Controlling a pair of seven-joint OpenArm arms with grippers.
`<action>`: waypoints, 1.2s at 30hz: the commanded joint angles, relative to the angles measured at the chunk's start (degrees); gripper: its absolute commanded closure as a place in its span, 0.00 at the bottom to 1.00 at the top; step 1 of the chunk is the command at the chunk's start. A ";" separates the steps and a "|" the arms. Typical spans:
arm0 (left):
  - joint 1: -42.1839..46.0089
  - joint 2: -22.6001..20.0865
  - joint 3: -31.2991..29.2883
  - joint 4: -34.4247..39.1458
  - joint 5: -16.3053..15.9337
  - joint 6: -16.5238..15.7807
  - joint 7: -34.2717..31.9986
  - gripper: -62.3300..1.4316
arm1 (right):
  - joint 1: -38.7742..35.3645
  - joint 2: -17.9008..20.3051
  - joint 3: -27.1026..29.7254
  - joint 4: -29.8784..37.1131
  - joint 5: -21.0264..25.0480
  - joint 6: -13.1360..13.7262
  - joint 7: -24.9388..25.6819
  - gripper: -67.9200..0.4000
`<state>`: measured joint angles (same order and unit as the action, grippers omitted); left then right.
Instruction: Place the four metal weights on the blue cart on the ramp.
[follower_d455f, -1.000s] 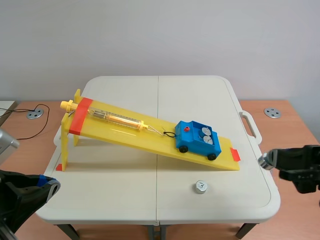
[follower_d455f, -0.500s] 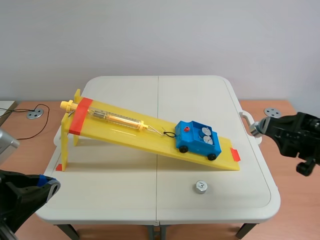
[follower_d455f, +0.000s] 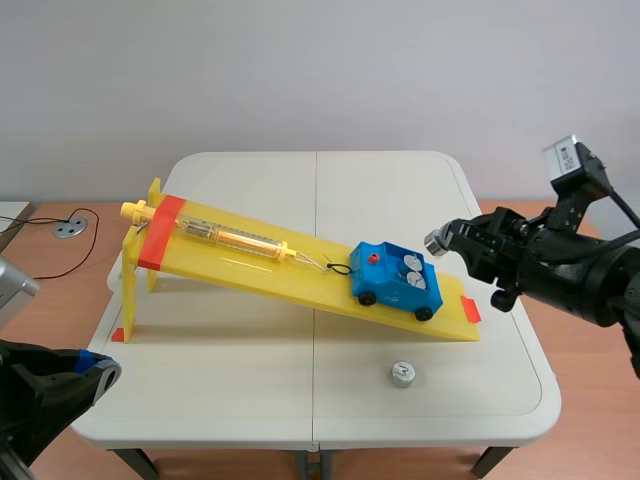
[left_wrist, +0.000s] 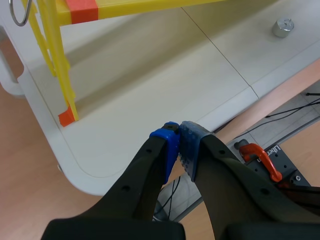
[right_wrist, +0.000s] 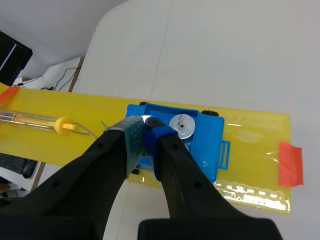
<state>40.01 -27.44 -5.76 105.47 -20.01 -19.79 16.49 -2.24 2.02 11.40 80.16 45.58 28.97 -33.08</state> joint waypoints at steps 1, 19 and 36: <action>-0.22 1.07 -1.07 4.17 -4.26 -1.42 -4.68 0.93 | 5.66 0.76 0.02 3.30 4.07 2.62 9.07 0.99; -0.22 1.07 -1.07 4.17 -4.26 -1.42 -4.68 0.93 | 12.20 -1.75 -0.98 -5.73 3.67 5.38 10.01 0.99; -0.22 1.07 -1.07 4.17 -4.26 -1.42 -4.68 0.93 | 17.81 -1.81 -0.98 -14.05 3.50 7.98 10.19 0.98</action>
<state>40.01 -27.44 -5.76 105.47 -20.01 -19.79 16.49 8.19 0.14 11.11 62.50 43.94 30.68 -32.01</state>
